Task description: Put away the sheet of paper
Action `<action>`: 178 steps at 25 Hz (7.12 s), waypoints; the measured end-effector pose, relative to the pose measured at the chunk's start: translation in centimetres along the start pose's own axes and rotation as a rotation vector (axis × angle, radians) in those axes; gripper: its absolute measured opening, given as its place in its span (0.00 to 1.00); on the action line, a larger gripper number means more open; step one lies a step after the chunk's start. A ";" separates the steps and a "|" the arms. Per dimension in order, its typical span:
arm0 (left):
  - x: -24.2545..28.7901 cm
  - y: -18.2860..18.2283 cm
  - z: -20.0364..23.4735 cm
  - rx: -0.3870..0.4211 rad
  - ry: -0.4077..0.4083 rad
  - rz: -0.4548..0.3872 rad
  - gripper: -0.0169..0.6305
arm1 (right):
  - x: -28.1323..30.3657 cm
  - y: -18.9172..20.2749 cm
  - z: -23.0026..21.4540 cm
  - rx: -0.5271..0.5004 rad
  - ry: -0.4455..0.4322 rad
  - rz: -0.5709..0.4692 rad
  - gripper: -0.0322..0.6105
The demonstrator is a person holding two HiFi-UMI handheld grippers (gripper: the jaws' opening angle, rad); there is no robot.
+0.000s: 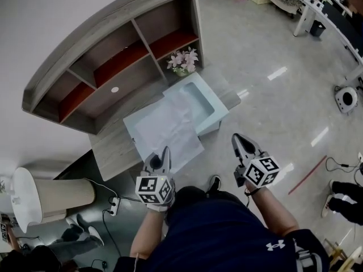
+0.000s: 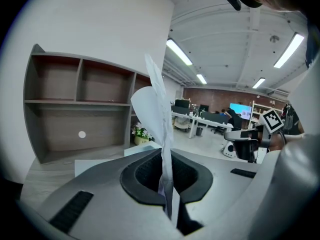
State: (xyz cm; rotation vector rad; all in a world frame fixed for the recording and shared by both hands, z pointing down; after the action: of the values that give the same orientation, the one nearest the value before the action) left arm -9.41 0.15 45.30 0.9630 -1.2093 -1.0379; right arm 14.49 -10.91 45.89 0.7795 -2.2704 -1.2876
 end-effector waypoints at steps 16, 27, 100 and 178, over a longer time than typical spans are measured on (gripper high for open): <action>4.5 1.2 2.3 -0.054 0.030 0.048 0.05 | 3.8 0.6 -1.9 0.009 0.049 0.045 0.07; 9.2 -0.5 5.5 -0.039 0.097 0.039 0.05 | 9.3 -1.3 -1.7 -0.010 0.097 0.016 0.07; 18.4 19.5 16.5 -0.551 -0.023 0.612 0.05 | 17.8 3.7 -8.8 0.168 0.093 0.249 0.07; 20.5 -7.1 9.1 -0.068 -0.049 -0.056 0.23 | 19.1 -4.5 -4.1 -0.047 -0.038 0.075 0.07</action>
State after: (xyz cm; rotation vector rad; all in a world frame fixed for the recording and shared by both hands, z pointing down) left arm -18.05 -21.70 44.64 0.9275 -1.1851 -1.1458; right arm 3.72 -27.76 45.47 0.6531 -2.2674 -1.3271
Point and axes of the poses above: the fingertips, and each gripper's own axes: x forward along the fingers, z to its left, y out of its underside, the point moved 2 cm from there along -x, backward along the fingers, and after that the axes turned 7 degrees about -z, right-handed, at the moved point
